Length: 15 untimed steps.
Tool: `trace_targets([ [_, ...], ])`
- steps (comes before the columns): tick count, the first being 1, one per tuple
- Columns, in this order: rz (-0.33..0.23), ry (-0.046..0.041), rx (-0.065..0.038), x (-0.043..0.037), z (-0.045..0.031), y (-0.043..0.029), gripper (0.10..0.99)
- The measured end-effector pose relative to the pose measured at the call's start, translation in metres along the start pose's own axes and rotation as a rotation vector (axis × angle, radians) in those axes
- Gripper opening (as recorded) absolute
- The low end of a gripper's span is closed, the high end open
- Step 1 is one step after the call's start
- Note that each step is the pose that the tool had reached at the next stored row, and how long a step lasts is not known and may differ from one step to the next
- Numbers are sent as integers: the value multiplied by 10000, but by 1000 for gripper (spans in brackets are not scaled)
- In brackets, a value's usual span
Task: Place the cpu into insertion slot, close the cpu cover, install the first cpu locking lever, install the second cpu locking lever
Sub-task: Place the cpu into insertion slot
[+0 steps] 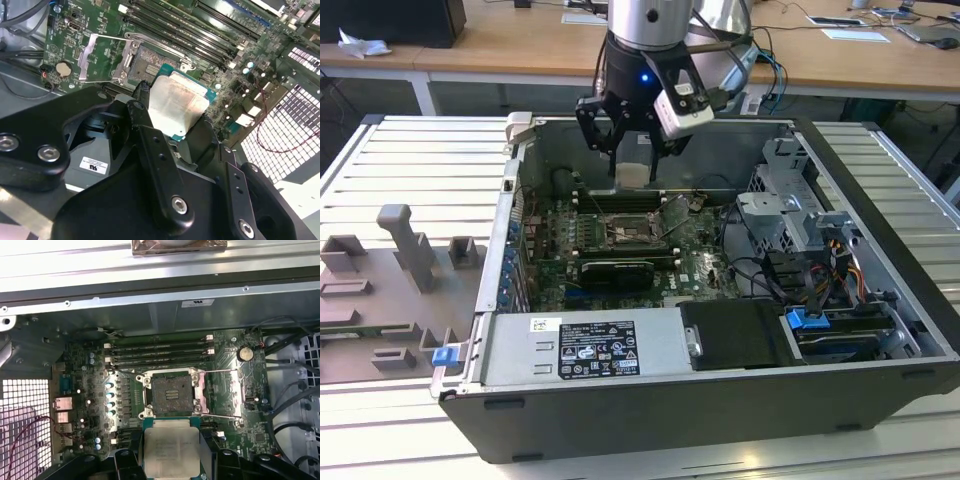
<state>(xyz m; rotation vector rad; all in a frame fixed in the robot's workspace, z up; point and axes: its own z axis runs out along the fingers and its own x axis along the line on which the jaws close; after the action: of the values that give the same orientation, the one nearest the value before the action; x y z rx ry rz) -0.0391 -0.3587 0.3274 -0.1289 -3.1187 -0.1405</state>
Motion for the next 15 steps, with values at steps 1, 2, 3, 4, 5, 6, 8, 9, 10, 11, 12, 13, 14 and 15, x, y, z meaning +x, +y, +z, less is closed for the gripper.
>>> trace_targets([
  [1, -2, 0, 0, 0, 10, -1, 541],
  [2, -2, 0, 0, 0, 15, -1, 541],
  [3, -2, 1, 0, -1, 24, -2, 541],
  [4, -2, 2, -1, -1, 33, -3, 541],
  [5, -2, 4, 1, -1, 47, -4, 541],
  [6, -1, 4, -1, -1, 57, -5, 541],
  [8, -2, 4, -7, -2, 78, -7, 541],
  [9, -2, 5, -5, -2, 92, -8, 541],
  [10, -2, 7, -5, -2, 110, -10, 541],
  [11, -2, 7, -6, -2, 119, -11, 541],
  [12, -2, 7, -6, -3, 126, -11, 541],
  [13, -2, 7, -6, -3, 136, -12, 541],
  [14, -2, 7, -7, -3, 145, -13, 541],
  [15, -2, 7, -6, -3, 158, -14, 541],
])
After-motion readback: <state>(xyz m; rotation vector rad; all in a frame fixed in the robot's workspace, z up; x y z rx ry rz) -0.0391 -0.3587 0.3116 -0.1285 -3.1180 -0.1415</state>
